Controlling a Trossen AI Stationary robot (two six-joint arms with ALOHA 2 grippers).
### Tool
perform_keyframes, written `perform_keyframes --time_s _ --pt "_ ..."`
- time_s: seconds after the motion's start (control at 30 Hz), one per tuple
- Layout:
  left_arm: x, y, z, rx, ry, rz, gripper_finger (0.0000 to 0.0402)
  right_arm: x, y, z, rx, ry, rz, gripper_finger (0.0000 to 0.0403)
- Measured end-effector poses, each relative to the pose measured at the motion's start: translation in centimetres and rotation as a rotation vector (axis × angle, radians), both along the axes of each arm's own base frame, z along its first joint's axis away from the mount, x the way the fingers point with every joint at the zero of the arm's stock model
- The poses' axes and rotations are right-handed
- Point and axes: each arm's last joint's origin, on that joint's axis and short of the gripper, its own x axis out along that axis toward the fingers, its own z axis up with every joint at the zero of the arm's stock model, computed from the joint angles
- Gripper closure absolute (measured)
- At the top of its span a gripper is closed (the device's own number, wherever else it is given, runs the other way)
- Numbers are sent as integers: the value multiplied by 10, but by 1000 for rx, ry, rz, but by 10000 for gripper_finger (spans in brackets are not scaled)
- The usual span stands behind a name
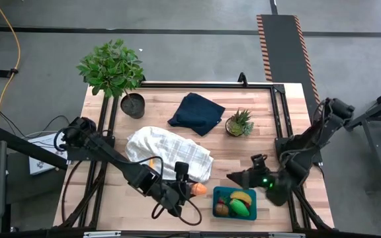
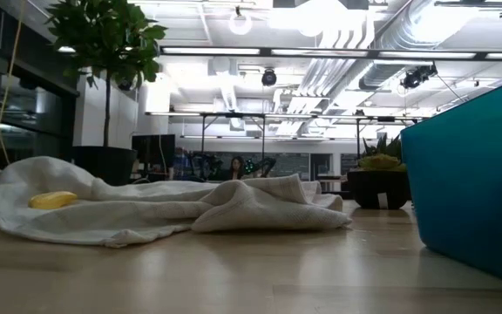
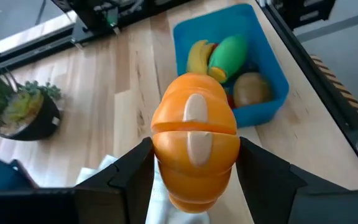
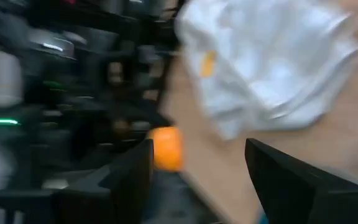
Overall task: Pick and placing Produce into tupperware
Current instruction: Put the croissant into the bin
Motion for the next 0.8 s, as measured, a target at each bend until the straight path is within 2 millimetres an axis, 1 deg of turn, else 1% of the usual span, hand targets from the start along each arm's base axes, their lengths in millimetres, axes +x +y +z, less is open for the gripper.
perform_keyframes --time_s 0.13,0.27,0.4,0.57,0.67,0.8 --pt "3 1 8 -9 -22 5 209 -10 -3 -14 178 -244 10 158" --pt "7 3 16 -21 -46 13 209 -9 -6 -21 246 -399 38 158" --pt "13 9 25 -39 -69 28 209 0 -9 -24 215 -403 47 158" --pt "22 23 40 -70 -104 48 209 15 -10 -21 187 -392 78 158" --pt "26 31 43 -85 -107 53 209 19 -11 -18 179 -394 94 158" --pt "28 37 42 -98 -101 52 209 20 -11 -17 172 -394 101 158"
